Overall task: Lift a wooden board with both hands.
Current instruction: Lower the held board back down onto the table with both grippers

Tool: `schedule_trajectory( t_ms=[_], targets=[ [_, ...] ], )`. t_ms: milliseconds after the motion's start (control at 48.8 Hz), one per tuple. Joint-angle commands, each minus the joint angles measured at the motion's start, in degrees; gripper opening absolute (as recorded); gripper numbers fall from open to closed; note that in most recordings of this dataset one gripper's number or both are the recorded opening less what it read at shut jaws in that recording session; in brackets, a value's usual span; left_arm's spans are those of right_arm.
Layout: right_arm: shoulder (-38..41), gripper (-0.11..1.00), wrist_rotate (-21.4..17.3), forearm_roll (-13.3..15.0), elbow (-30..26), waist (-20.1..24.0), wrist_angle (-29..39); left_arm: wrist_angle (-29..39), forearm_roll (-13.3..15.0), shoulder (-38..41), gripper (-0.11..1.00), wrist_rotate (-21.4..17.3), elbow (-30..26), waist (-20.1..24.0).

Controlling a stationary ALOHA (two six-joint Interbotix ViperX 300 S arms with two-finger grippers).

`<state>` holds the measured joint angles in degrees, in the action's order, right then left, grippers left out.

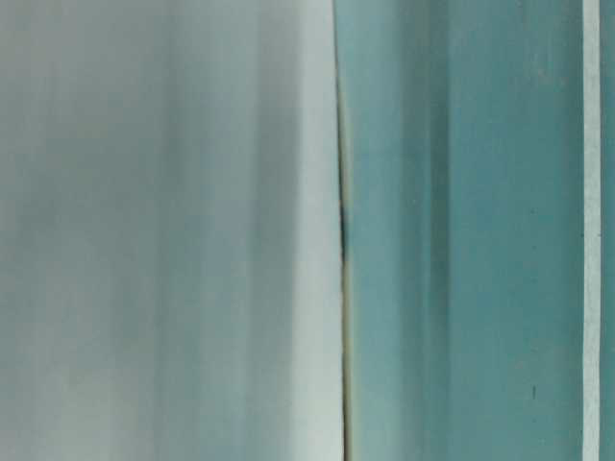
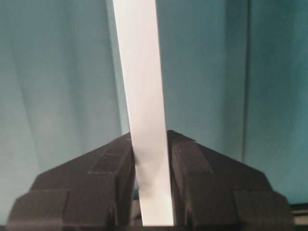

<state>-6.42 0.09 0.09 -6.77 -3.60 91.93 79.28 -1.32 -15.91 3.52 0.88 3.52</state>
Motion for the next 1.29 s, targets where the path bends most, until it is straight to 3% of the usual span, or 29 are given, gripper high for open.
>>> schedule_trajectory(
  t_ms=[0, 472, 1271],
  targets=[
    [0.9, 0.21, 0.9, 0.2, 1.9, 0.3, -3.3, -3.5, 0.0, -0.4, 0.17, -0.1, 1.5, 0.1],
    [0.5, 0.21, 1.8, 0.3, 15.6, 0.0, -14.9, -17.4, 0.0, -0.8, 0.17, 0.7, 19.9, -0.6],
    [4.0, 0.21, 1.8, -0.2, 33.7, 1.0, -34.2, -33.2, 0.0, 2.9, 0.17, 1.1, 34.6, -0.6]
  ],
)
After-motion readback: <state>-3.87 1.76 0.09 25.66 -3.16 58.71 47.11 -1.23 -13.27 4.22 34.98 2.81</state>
